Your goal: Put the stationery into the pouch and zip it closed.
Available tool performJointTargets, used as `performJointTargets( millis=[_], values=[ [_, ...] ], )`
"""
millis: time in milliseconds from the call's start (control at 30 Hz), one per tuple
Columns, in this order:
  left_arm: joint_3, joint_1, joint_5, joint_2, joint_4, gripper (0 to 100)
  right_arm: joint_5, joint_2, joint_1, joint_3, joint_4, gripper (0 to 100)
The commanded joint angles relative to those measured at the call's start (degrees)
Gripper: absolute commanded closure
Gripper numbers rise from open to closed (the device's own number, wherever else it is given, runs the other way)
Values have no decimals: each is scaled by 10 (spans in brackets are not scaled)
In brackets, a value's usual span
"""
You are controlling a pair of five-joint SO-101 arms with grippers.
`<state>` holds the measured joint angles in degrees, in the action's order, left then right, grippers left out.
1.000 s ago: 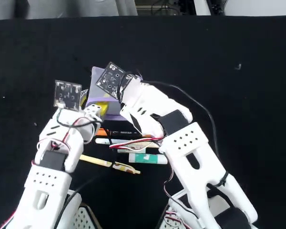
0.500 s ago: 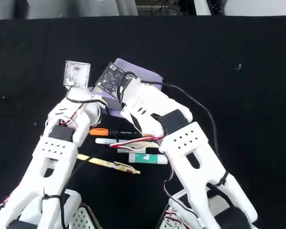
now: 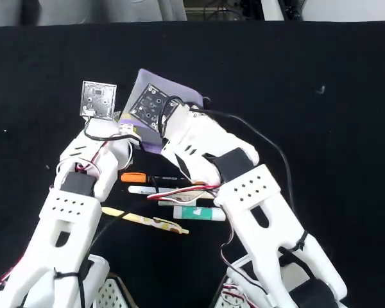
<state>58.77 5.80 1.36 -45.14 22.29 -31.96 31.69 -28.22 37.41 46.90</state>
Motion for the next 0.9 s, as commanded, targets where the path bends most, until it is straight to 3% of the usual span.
performJointTargets(
  millis=[0,267,533,867],
  values=[
    [-42,-7,8,-30,62,971,6,28,2,-26,1,676],
    [-74,-49,55,-28,105,971,51,28,-18,-80,25,673],
    [-74,-51,55,-28,105,971,51,28,-86,-191,136,674],
    [-83,-107,58,-28,109,971,47,28,-70,-329,243,676]
  ],
)
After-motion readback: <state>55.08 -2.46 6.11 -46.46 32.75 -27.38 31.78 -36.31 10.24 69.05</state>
